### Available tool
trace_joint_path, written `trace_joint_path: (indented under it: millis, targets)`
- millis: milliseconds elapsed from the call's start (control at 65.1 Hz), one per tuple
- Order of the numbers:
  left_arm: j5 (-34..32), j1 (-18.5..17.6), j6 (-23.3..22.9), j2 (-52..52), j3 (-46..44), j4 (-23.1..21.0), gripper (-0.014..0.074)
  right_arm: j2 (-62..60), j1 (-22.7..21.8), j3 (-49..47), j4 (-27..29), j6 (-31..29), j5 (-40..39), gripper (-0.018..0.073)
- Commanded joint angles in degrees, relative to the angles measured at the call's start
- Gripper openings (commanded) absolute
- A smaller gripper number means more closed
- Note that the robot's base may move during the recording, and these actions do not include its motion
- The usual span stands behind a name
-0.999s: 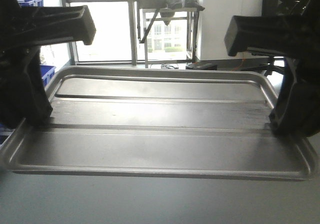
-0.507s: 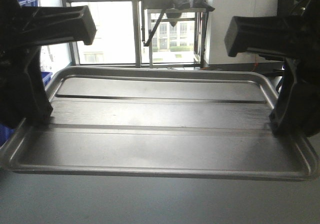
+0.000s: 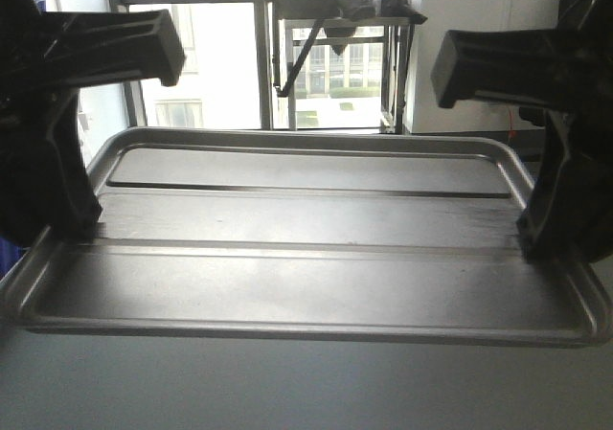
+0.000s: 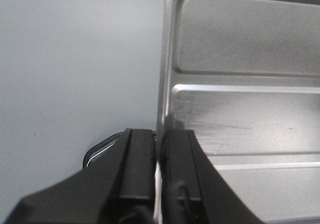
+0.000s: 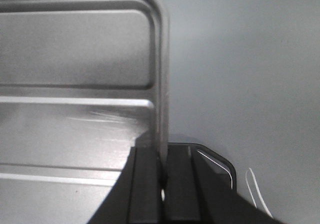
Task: Grab silver tray and place in blue box
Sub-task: 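Drive the base while holding the tray with both grippers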
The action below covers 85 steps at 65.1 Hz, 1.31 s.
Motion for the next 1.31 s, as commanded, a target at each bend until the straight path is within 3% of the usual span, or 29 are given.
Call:
trace_joint_path:
  millis: [0,1291]
  targets:
    - [2.7,-0.1,-0.3,-1.6,-1.6,3.1,-0.0006,-1.4,-0.4,-1.1,-3.8,-0.3,3.1,0.0057]
    - [2.7,-0.1,-0.3,-1.6,-1.5,3.8,-0.0006,-1.4,-0.4,-1.1,-3.8,-0.3,3.3,0.0057]
